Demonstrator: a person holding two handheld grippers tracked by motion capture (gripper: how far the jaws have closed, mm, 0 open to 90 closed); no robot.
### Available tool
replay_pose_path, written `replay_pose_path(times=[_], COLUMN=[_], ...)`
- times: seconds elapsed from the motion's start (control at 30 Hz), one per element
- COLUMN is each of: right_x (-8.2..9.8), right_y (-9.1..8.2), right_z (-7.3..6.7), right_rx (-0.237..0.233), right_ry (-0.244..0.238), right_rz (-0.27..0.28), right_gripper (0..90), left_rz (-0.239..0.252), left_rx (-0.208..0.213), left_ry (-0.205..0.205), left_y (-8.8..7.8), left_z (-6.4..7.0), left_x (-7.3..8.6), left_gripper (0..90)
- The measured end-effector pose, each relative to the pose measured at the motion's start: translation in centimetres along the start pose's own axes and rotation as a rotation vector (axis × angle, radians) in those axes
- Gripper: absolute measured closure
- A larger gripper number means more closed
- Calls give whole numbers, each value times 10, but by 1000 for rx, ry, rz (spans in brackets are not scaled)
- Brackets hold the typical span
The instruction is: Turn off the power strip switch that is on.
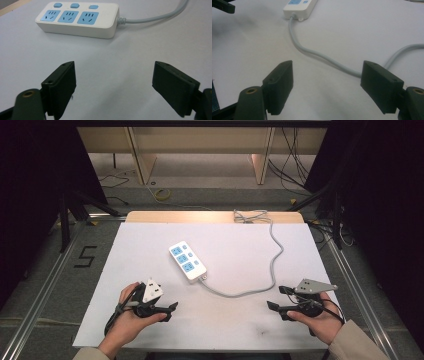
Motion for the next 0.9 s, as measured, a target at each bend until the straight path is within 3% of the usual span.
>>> replay_pose_path(times=[0.4, 0.5, 0.77, 0.9], right_x=[0, 0, 0, 0], right_y=[-1, -1, -1, -1], right_z=[1, 1, 1, 1], right_rx=[6, 6, 7, 8], right_ry=[6, 6, 5, 5], right_rz=[3, 3, 2, 2], right_gripper=[268, 268, 268, 268], left_rz=[9, 9, -10, -13], left_rx=[-19, -44, -88, -90], left_ry=[-23, -40, -71, -79], left_y=[-2, -4, -9, -11], left_z=[-5, -10, -21, -23], left_x=[-2, -3, -3, -4], left_gripper=[258, 354, 783, 896])
Point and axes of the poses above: each handheld gripper's, and its own axes: y roughly forward along the jaws, x roughly out of its underside, z roughly to its right, the point moved 10 cm from there along y, roughly forward along the jaws, and after that the axes turned 6 degrees about y, right-handed, at the moved point
